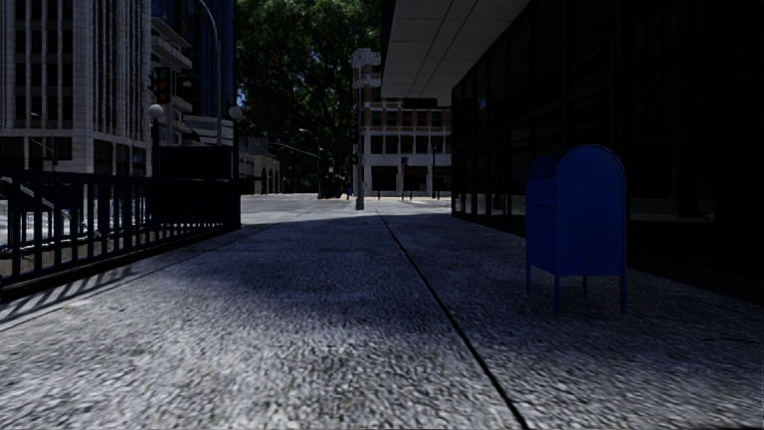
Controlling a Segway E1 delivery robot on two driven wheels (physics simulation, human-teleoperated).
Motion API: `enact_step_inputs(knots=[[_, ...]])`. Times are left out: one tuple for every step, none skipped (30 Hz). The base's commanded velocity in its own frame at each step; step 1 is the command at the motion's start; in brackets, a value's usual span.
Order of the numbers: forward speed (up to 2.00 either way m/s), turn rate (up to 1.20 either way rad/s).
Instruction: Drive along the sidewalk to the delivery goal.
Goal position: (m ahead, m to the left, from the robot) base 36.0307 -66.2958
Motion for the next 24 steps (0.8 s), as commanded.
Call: enact_step_inputs(knots=[[2.00,0.00],[2.00,0.00],[2.00,0.00],[2.00,0.00],[2.00,0.00],[2.00,0.00],[2.00,0.00],[2.00,0.00],[2.00,0.00],[2.00,0.00],[2.00,0.00],[2.00,0.00],[2.00,0.00],[2.00,0.00],[2.00,0.00],[2.00,0.00],[2.00,0.00],[2.00,0.00],[2.00,0.00],[2.00,0.00],[2.00,0.00],[2.00,0.00],[2.00,0.00],[2.00,0.00]])
